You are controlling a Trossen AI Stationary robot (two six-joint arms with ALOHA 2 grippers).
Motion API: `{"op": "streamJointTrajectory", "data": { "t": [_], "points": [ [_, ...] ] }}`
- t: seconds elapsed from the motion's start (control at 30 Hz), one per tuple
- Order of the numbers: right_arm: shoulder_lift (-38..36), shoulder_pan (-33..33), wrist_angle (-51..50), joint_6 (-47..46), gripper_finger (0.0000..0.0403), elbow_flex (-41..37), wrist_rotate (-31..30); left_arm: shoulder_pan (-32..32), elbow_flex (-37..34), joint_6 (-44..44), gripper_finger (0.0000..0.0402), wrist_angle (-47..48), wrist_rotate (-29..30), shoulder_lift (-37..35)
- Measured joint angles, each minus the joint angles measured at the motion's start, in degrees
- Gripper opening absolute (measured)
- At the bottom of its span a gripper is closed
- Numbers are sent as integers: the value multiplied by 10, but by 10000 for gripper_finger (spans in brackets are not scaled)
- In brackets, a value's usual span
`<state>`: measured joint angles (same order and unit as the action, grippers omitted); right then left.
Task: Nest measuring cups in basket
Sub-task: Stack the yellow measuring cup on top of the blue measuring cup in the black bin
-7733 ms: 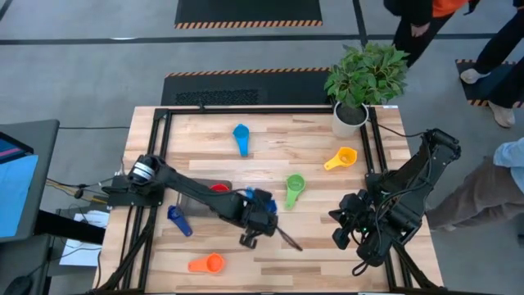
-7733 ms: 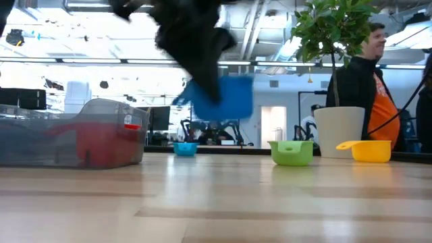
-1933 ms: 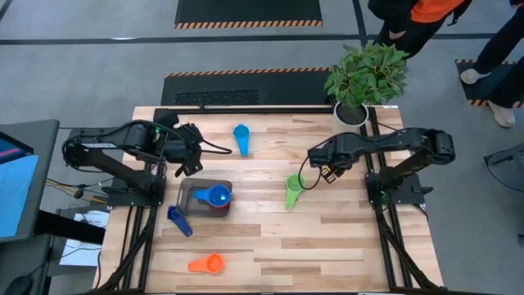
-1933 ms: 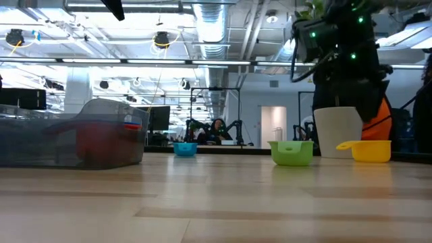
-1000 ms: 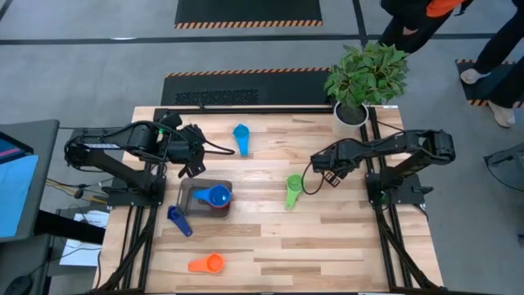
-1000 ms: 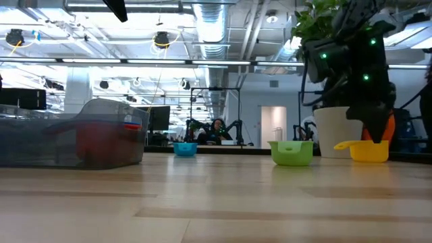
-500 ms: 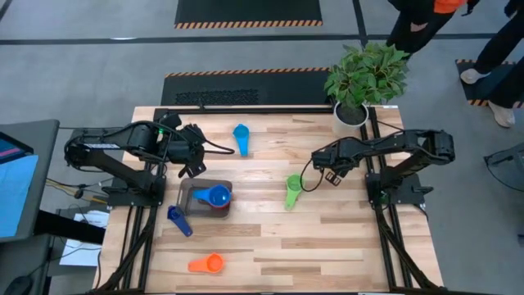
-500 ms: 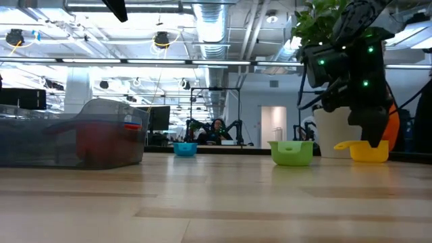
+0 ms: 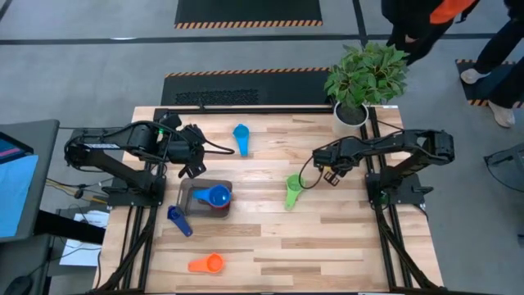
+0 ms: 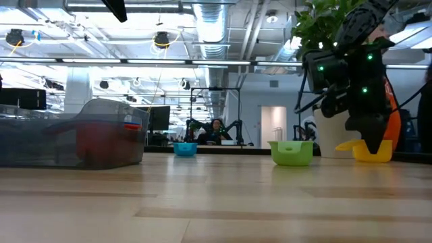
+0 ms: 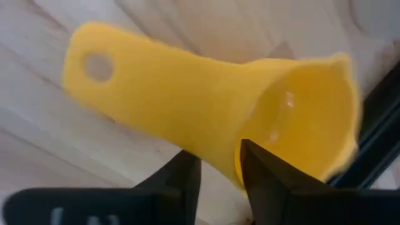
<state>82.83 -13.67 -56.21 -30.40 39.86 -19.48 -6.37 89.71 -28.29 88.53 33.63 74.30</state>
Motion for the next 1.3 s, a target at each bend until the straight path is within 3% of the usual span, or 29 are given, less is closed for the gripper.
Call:
{"op": "streamJointTrajectory", "data": {
  "t": [0.27,0.53,0.93,1.07,1.3],
  "points": [
    [-1,4,18,-37,15,3,64,0,0,0,118,2,0,0],
    [0,35,-15,-42,11,79,92,0,0,1,118,14,-7,0],
    [0,157,-75,-82,11,340,117,0,0,24,118,15,-25,-1],
    [0,203,-18,-116,11,388,99,0,0,34,118,15,-31,-1],
    [32,251,173,-119,10,397,72,0,0,41,118,15,-32,-2]
  ]
}}
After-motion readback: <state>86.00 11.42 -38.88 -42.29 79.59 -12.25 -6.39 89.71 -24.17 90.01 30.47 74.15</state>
